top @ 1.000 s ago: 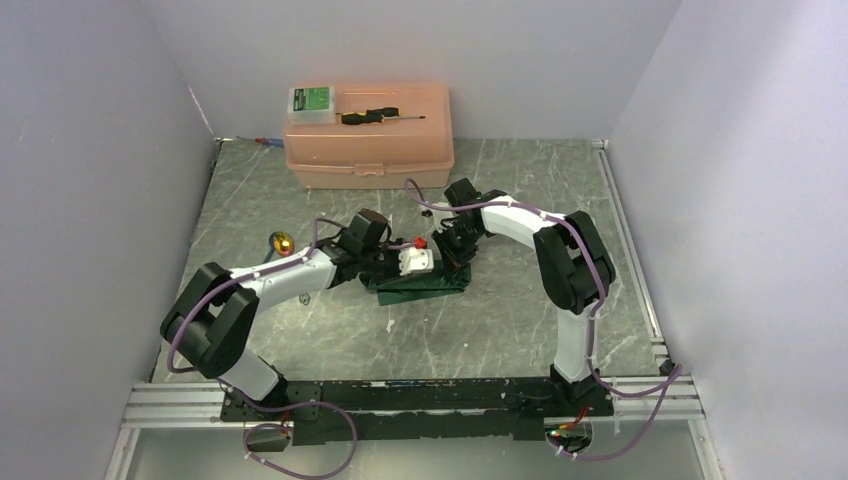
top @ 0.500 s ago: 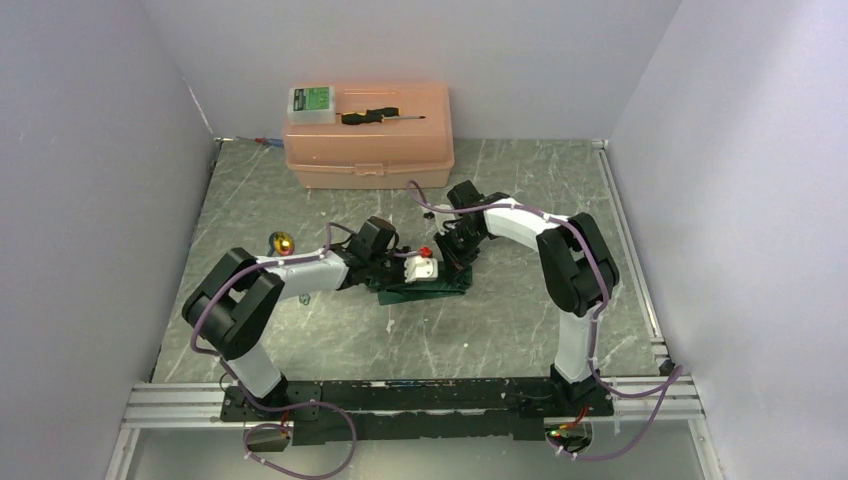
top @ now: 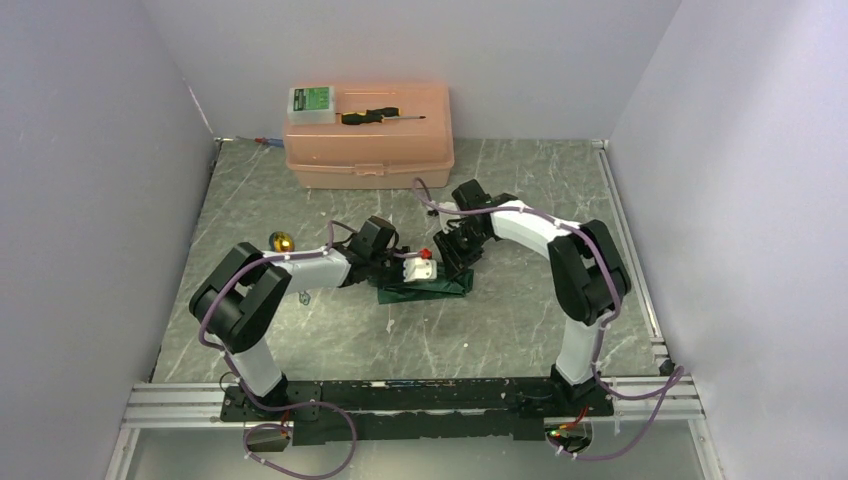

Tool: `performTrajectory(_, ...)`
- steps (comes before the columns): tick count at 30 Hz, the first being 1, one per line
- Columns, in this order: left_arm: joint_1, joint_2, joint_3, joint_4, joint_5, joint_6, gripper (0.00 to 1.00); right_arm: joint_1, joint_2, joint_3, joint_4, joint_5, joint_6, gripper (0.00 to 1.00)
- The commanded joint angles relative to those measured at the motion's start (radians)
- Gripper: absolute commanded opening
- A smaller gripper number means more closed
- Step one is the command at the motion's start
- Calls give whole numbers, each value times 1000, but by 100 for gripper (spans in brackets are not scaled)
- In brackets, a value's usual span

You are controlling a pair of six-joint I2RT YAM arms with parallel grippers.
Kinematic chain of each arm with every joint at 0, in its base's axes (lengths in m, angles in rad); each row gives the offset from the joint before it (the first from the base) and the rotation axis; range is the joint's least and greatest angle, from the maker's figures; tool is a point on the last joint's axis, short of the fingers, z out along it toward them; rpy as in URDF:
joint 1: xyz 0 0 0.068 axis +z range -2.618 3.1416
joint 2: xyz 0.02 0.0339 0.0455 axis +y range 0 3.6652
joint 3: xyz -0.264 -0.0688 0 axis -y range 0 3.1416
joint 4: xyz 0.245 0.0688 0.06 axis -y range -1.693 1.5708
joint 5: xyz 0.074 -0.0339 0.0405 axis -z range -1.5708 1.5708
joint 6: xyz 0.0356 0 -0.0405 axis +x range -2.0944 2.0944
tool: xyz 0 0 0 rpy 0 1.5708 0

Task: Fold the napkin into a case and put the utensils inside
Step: Smooth out the smaller rectangle-folded napkin at the center of the board.

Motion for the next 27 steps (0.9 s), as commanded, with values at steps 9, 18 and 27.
performTrajectory(9,-22,0,-16,-93,-43,58,3,-24,-297,-159,315,-143,365,9)
performTrajectory(18,-31,-9,-23,-92,-49,45,3,26,-259,-363,682,-259,577,0)
performTrajectory(27,-31,-15,-31,-94,-43,56,3,-28,-231,-331,375,-72,384,0)
